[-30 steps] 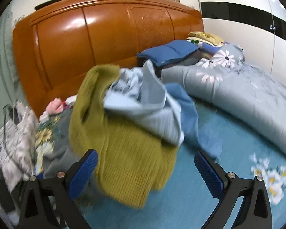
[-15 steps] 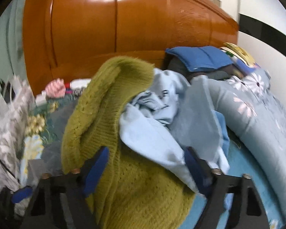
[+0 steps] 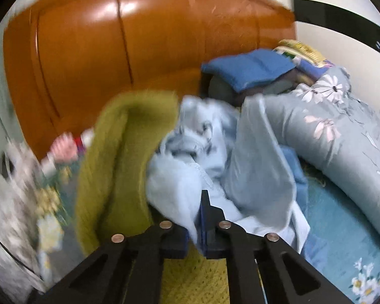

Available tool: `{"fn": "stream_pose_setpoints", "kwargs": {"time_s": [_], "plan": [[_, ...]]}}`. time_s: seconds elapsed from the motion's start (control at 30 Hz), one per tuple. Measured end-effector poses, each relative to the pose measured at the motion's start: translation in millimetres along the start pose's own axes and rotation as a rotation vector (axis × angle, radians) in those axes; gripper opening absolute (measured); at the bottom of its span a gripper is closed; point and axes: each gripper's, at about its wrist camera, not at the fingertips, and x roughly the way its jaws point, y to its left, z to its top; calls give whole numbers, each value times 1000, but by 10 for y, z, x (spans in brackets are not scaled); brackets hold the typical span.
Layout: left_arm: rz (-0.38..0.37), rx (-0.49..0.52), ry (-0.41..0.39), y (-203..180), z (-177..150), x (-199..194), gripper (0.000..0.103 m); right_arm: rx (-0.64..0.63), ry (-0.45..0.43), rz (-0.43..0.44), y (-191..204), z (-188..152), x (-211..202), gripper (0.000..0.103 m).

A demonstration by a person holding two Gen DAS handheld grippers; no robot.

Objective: Fold clothes
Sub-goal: 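Grasp the light-blue T-shirt in the pile with the right gripper, then pull the light-blue T-shirt out and drop it onto the open sheet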

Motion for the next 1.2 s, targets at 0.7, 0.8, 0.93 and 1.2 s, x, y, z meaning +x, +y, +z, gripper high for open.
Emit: {"fn": "stream_pose_setpoints", "kwargs": {"time_s": [0.7, 0.8, 0.93, 1.2], "plan": [[-96, 40, -37, -490, 124, -1118, 96, 191, -480, -190, -900, 119, -3636, 7], [-132, 78, -27, -747, 16, -1266, 96, 269, -468, -239, -1226, -419, -4061, 7], [-188, 133, -3, -1127, -157, -1406, 96, 373, -453, -316, -1643, -1251, -4610, 7], [-272, 229, 62, -1828, -468, -1572, 96, 670, -426, -486, -2521, -2919, -5601, 7]]}}
